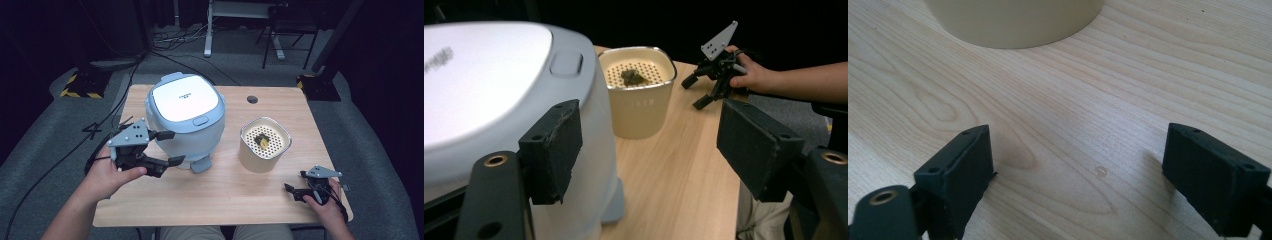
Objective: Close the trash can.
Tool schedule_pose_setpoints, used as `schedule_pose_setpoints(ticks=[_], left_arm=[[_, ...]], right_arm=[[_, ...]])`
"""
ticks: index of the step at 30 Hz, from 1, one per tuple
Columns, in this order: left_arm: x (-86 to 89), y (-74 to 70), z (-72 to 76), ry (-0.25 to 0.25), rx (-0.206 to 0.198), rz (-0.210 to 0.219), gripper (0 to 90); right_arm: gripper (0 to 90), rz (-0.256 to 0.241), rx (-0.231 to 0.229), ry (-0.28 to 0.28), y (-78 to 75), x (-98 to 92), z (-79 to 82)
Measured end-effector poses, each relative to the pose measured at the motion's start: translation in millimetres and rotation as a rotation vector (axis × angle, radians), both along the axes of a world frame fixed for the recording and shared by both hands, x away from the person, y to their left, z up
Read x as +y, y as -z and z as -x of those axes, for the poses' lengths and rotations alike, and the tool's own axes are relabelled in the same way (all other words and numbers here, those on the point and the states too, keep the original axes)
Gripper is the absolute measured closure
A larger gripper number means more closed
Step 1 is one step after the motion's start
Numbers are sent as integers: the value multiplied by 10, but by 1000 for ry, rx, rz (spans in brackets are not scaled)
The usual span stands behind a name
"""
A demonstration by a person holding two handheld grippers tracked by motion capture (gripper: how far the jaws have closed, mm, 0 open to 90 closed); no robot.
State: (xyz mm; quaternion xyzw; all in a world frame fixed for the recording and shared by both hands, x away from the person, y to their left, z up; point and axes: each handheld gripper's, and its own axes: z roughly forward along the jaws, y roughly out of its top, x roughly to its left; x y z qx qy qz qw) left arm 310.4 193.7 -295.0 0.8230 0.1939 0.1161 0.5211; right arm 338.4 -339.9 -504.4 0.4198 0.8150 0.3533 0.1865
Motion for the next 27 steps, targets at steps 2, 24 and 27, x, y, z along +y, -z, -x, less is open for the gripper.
schedule_pose_setpoints(ticks=[2, 24, 27], left_arm=[[12, 83, 41, -9, 14, 6, 271], [79, 1318, 39, -162, 119, 1, 288], [98, 1456, 23, -179, 134, -8, 287]], right_arm=[[129, 0, 0, 0, 0, 0, 0], [129, 0, 0, -7, 0, 5, -9], [129, -1, 0, -7, 0, 6, -10]])
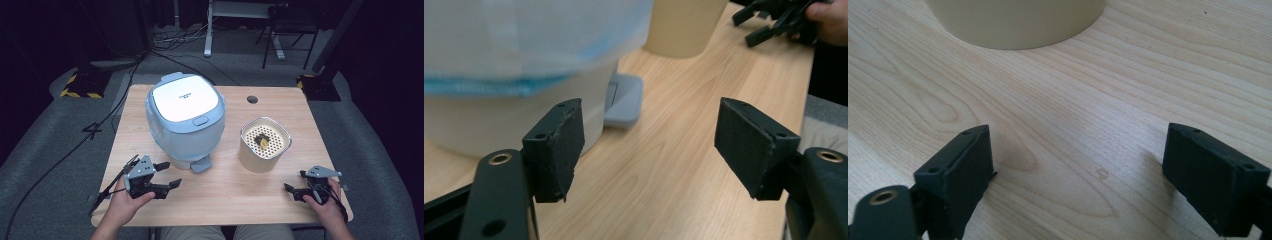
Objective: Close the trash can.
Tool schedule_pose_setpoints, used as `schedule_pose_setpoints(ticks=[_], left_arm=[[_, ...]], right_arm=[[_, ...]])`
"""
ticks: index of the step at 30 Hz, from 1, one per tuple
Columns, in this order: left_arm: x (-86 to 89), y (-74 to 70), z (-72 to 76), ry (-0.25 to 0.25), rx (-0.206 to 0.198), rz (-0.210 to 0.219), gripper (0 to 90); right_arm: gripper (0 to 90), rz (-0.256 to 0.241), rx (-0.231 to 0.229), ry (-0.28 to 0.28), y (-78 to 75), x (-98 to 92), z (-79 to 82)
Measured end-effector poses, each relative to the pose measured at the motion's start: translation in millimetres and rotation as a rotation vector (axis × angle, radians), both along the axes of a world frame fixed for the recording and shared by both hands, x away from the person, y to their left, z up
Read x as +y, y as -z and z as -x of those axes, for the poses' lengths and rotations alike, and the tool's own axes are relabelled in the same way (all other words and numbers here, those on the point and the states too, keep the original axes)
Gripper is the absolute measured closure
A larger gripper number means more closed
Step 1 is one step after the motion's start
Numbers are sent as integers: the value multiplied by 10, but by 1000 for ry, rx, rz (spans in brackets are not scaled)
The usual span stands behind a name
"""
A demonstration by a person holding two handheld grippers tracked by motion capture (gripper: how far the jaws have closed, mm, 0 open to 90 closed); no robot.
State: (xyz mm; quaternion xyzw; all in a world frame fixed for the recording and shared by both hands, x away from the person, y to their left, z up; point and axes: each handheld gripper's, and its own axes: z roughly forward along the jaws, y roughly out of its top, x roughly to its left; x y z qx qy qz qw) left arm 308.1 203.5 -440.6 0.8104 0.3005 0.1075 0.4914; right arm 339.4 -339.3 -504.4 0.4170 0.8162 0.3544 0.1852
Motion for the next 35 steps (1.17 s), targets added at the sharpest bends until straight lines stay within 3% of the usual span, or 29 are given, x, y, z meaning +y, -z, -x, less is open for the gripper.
schedule_pose_setpoints(ticks=[5, 12, 18, 24, 25, 28, 35], left_arm=[[67, 225, -51, -40, 23, -20, 285], [132, 392, -79, -62, 73, -72, 281], [133, 481, -119, -109, 119, -208, 252], [75, 577, -153, -106, 160, -290, 173], [65, 598, -158, -98, 148, -300, 156], [61, 636, -179, -86, 116, -293, 117], [49, 637, -187, -92, 122, -295, 94]], right_arm=[[129, 1, 0, 0, 0, 1, -2], [129, 1, 0, -2, 0, 3, -4], [129, 0, 0, -3, 1, 3, -6], [129, 2, 0, -5, 0, 4, -9], [129, 2, 1, -7, 0, 4, -10], [129, 2, 0, -7, 0, 4, -11], [129, 2, 1, -9, -1, 5, -14]])
